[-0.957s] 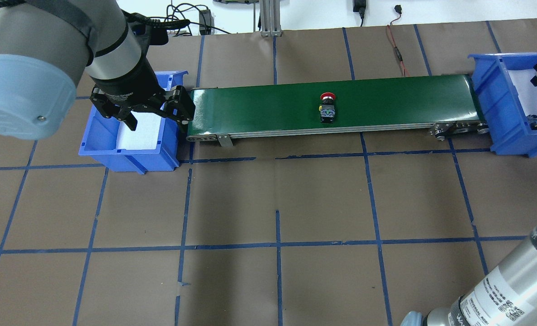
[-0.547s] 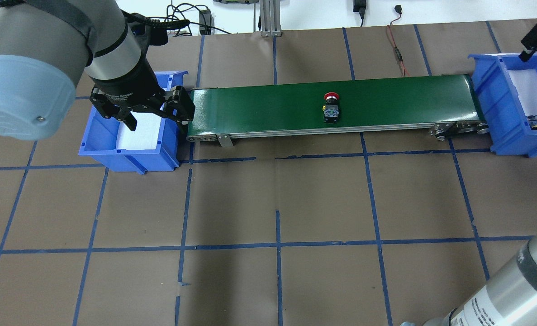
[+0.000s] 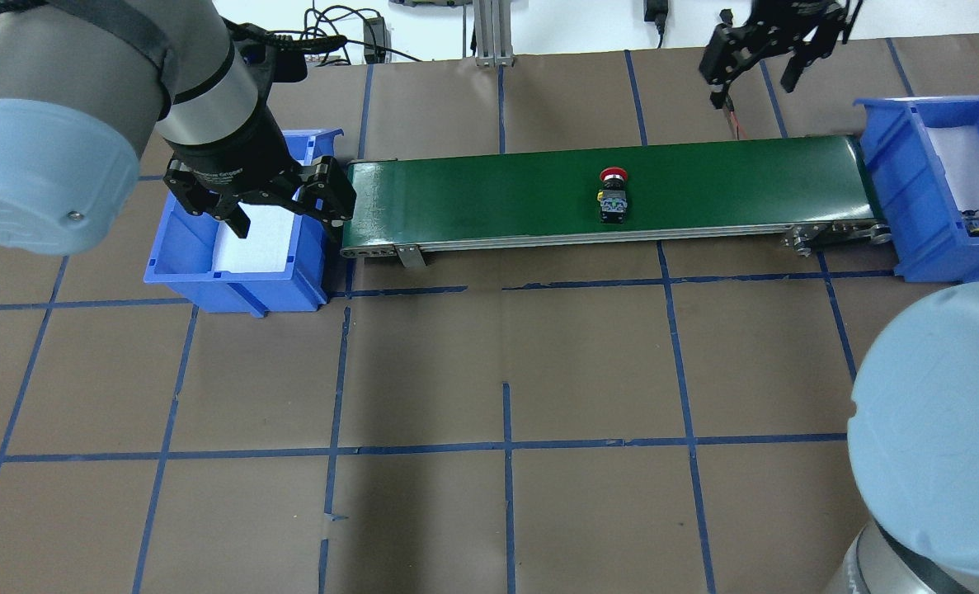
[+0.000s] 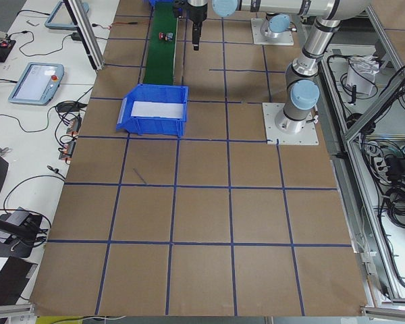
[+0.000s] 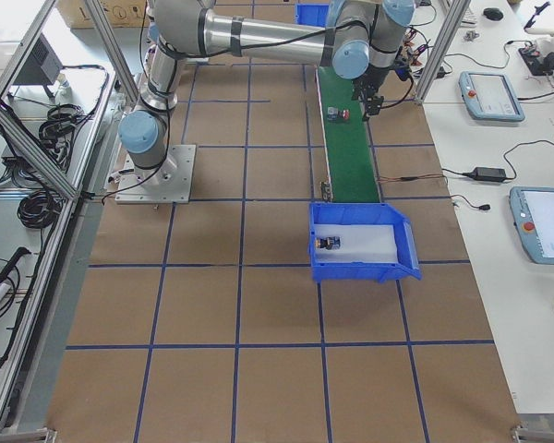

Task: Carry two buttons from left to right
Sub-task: 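Lower the right gripper onto the red button and grasp it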

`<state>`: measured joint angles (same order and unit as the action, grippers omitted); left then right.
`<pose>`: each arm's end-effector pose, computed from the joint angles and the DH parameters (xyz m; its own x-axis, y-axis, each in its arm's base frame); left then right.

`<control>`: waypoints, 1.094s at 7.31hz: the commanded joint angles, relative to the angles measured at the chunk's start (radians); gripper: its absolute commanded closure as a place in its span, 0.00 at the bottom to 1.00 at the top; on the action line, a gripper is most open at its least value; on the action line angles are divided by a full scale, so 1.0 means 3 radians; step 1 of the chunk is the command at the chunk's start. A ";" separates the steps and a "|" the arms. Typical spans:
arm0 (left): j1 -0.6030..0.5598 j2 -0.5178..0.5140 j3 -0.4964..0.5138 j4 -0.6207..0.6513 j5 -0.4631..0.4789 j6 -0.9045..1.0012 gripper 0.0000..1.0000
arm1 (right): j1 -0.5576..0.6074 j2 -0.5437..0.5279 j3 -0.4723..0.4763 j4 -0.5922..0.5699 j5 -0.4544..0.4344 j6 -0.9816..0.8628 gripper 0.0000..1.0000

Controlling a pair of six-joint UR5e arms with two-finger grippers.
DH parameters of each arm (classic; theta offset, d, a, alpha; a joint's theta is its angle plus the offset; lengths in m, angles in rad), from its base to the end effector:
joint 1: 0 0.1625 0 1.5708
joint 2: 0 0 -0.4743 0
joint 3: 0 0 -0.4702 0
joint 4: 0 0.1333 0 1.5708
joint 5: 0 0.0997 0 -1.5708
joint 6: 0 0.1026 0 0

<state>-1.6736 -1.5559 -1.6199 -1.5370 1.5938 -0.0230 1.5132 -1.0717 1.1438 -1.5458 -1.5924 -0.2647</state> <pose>-0.1880 -0.5461 0.5181 -0.9966 0.0797 -0.0230 0.0797 0.9968 -0.0001 0.0857 -0.7915 0.4333 -0.9785 -0.2064 -0.0046 -0.2059 0.9735 0.0992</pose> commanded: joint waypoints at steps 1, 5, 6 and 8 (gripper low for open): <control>0.0000 -0.0004 0.0000 0.0000 0.0000 0.0000 0.00 | 0.0228 0.0044 0.0226 -0.0189 0.0026 0.0330 0.00; 0.0000 0.0001 0.0000 0.0000 0.0000 0.0000 0.00 | 0.0325 0.0080 0.0742 -0.0976 0.0036 0.0514 0.00; 0.0000 -0.0004 0.0000 0.0000 0.0000 0.0000 0.00 | 0.0330 0.0085 0.0845 -0.0993 0.0041 0.0701 0.00; 0.0000 0.0001 0.0000 0.0000 0.0000 0.0000 0.00 | 0.0330 0.0177 0.0881 -0.0993 0.0052 0.0949 0.01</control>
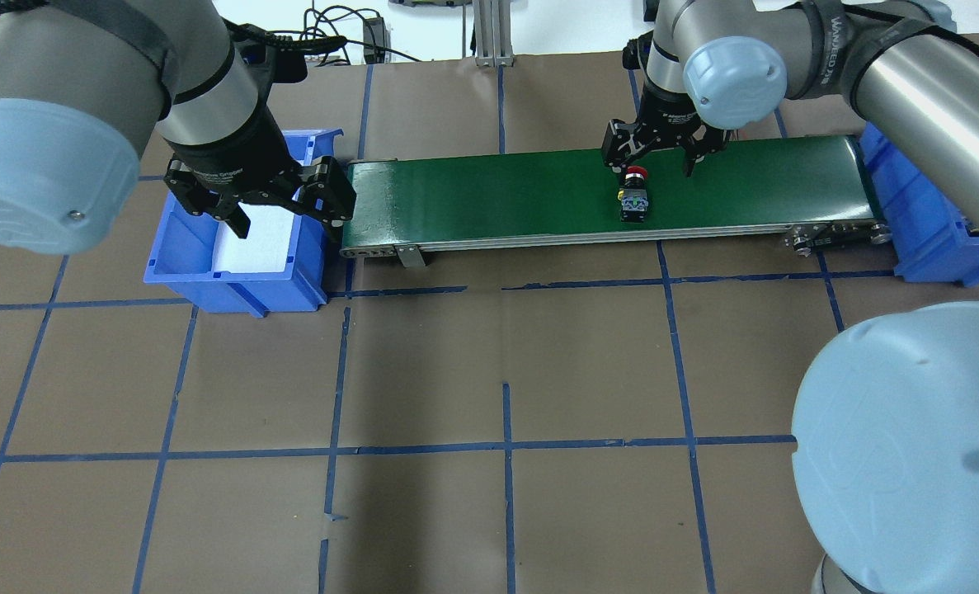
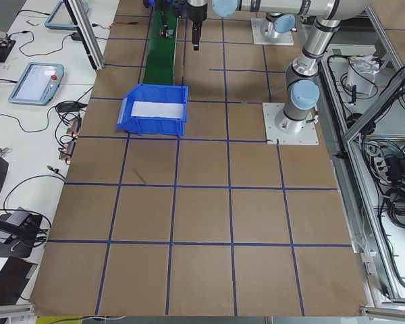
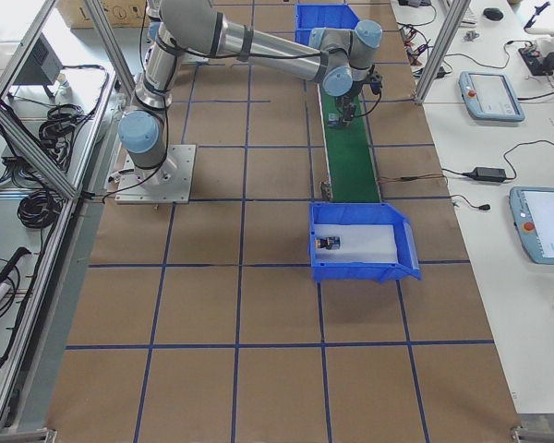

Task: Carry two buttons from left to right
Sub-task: 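Lower the right gripper onto the red button and grasp it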

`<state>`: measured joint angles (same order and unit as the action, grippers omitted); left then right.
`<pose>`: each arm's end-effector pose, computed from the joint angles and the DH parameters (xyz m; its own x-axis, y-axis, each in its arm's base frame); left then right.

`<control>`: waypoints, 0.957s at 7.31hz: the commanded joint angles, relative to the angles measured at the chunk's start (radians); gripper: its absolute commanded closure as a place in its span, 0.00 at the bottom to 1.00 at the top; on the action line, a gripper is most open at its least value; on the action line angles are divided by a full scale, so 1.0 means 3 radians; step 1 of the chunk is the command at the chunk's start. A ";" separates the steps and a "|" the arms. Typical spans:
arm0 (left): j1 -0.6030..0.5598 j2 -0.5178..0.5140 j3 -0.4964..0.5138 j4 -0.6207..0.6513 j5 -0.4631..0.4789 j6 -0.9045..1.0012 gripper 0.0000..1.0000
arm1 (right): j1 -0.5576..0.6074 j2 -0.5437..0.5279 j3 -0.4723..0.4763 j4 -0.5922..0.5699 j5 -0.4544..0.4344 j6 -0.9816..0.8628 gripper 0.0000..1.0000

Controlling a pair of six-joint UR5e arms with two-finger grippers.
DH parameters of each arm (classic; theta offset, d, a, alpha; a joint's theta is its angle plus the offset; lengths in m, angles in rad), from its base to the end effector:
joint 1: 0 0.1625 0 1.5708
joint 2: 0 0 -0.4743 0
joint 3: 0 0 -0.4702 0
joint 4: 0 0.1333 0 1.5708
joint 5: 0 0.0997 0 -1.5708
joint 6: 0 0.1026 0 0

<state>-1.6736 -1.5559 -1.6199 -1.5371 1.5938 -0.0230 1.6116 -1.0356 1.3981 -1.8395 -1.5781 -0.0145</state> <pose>-0.1880 -0.5461 0.5180 -0.9966 0.0797 -0.0230 0.0797 0.9968 0.0000 0.1639 -0.7651 0.2923 -0.9984 -0.0559 0.0059 -0.0551 0.9941 0.0938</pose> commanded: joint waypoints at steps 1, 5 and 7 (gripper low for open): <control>0.0000 0.0002 0.0000 0.0000 0.0000 0.0000 0.00 | 0.0002 0.0077 0.0034 -0.0009 0.0004 0.0221 0.01; 0.0000 -0.0004 0.0000 0.0000 -0.0005 0.0000 0.00 | 0.0002 0.0072 0.0034 -0.0019 0.0004 0.0335 0.63; 0.0000 0.0001 0.0000 0.0000 0.0000 0.0000 0.00 | -0.0023 0.0062 -0.0027 -0.0075 0.0014 0.0309 0.85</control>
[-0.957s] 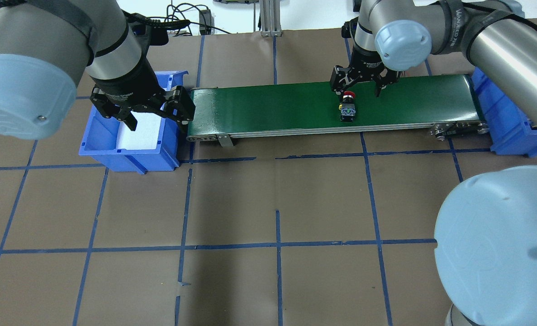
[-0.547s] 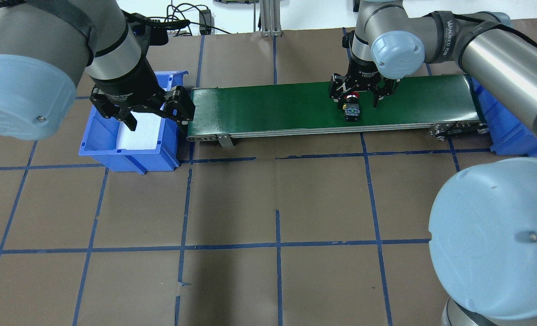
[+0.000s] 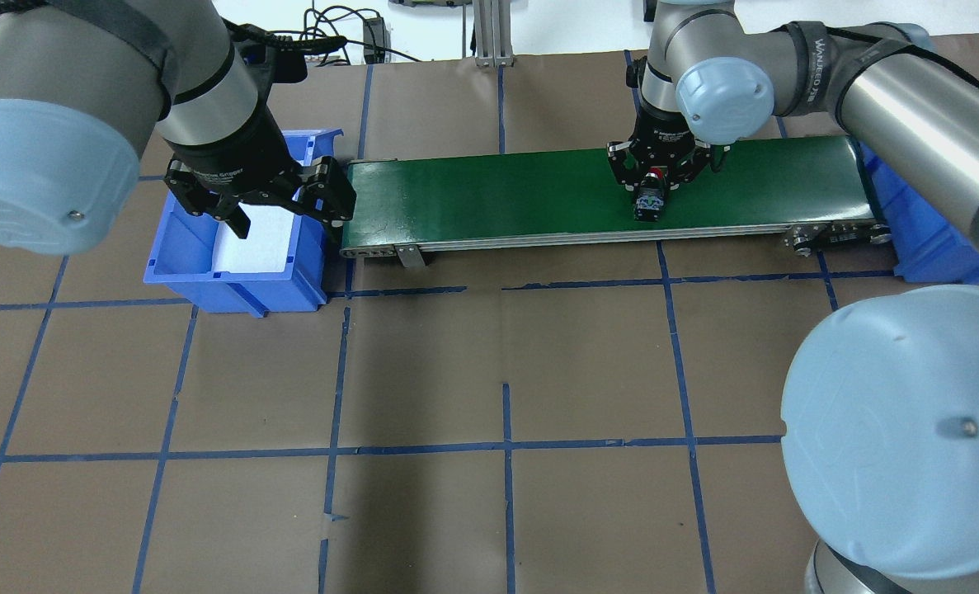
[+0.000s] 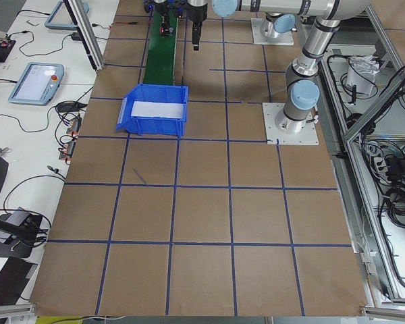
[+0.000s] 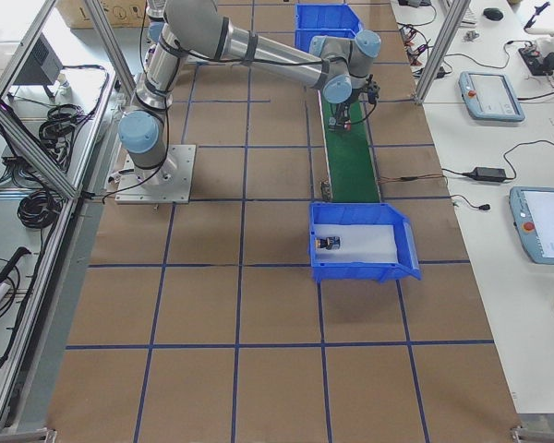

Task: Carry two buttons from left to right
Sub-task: 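Carry the red button with the right gripper into the far blue bin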

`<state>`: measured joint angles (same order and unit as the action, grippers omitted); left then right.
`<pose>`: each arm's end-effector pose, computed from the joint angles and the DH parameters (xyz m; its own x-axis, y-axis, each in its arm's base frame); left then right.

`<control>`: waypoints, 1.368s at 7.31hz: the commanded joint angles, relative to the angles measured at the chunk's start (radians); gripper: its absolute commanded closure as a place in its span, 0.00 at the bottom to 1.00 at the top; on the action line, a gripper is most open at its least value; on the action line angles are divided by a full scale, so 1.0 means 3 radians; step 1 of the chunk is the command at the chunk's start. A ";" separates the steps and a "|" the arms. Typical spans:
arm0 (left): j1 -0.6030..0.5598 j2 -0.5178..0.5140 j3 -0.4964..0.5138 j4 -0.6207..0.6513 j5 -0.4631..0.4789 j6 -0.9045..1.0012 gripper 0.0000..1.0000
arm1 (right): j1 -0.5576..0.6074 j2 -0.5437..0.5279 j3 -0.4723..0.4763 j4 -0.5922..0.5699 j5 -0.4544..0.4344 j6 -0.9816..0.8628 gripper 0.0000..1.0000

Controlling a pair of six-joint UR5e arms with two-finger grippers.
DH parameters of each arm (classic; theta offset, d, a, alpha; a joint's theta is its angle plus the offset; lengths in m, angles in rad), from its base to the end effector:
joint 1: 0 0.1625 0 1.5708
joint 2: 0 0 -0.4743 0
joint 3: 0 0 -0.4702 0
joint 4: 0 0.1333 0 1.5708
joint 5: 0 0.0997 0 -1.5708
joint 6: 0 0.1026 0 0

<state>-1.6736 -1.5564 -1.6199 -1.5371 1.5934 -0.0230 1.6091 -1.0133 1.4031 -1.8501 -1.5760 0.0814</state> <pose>-0.1880 -0.5463 0.5178 -0.9966 0.0797 -0.0226 0.0797 0.9968 0.0005 0.1623 -0.7680 0.2733 -0.9990 0.0420 0.0141 0.0433 0.9930 0.1095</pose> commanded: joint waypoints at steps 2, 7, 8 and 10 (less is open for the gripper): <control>0.0000 -0.0002 0.0000 0.0000 0.0001 0.0000 0.00 | -0.0076 -0.0084 -0.0273 -0.0042 -0.0008 -0.0071 0.85; 0.0000 -0.0002 0.0000 0.0000 0.0001 0.0000 0.00 | -0.1367 -0.0171 -0.0965 0.0752 -0.0044 -0.1696 0.87; 0.0000 0.0003 0.0000 0.0005 0.0001 0.0000 0.00 | -0.1704 -0.0151 -0.0955 0.0630 -0.0039 -0.2143 0.87; 0.0000 0.0003 0.0000 0.0000 0.0001 0.0000 0.00 | -0.2130 0.0022 -0.0909 0.0425 -0.0034 -0.2617 0.87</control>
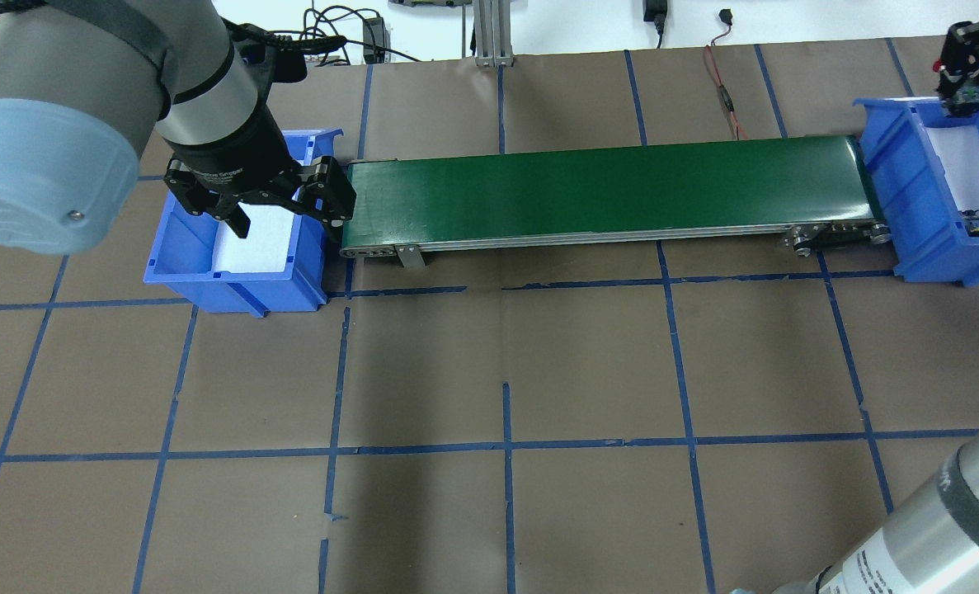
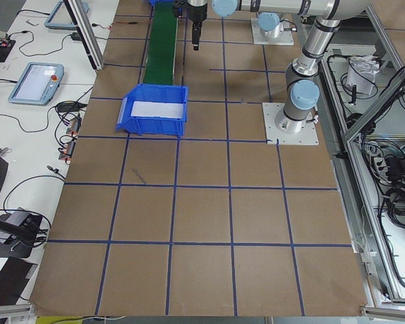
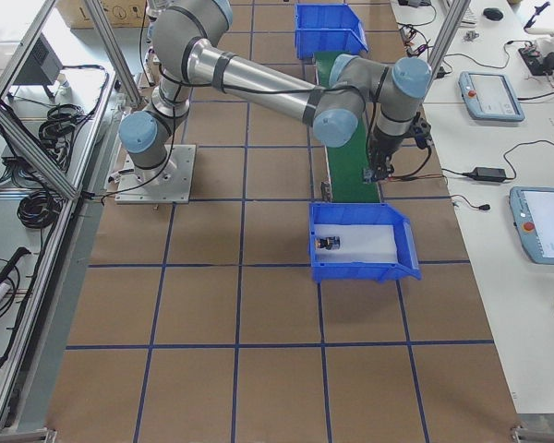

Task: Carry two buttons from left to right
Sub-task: 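Carry the red button with the right gripper into the far blue bin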

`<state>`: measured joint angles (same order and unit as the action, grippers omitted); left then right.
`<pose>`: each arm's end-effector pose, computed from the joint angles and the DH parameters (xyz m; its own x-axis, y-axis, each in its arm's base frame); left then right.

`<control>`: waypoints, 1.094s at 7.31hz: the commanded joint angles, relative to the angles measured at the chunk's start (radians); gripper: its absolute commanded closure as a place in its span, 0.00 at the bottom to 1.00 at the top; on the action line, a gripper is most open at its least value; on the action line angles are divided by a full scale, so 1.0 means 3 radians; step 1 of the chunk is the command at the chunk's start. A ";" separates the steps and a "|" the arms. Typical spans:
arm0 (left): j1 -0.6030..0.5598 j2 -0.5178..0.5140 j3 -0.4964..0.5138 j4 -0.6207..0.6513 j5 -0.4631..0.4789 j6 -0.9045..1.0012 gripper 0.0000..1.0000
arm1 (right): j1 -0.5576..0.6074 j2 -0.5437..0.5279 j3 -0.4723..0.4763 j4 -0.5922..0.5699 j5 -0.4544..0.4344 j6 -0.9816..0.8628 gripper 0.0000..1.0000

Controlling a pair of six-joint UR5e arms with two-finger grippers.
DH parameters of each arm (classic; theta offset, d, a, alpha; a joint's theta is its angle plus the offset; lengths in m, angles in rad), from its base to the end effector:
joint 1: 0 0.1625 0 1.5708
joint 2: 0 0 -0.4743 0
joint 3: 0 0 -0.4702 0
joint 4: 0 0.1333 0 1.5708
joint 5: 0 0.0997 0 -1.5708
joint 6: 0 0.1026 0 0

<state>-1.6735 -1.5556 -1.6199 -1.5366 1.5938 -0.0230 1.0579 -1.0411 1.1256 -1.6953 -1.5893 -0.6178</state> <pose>-0.1879 -0.5461 0.5183 -0.9966 0.0796 -0.0230 0.0796 0.9968 -0.0008 -0.2839 -0.7719 0.4336 -0.9939 -0.1038 0.0382 -0.1047 0.9943 -0.0219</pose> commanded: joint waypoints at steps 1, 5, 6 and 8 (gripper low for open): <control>0.0000 0.0001 0.0000 -0.0001 0.0000 0.0000 0.00 | -0.0401 0.0339 0.0022 -0.0096 0.0016 -0.0282 0.87; 0.0000 0.0001 0.0000 -0.0001 0.0000 0.0000 0.00 | -0.0402 0.0561 -0.0004 -0.0255 0.0026 -0.0302 0.09; 0.0000 0.0001 0.0000 -0.0001 0.0000 0.0000 0.00 | -0.0372 0.0500 -0.0039 -0.0250 0.0001 -0.0288 0.07; 0.0000 0.0001 0.0000 -0.0001 0.0000 0.0000 0.00 | -0.0123 0.0169 -0.0080 -0.0062 0.0000 -0.0232 0.02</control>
<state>-1.6736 -1.5554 -1.6198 -1.5371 1.5938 -0.0230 0.9733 -0.9289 1.1083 -1.7538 -1.5886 -0.6984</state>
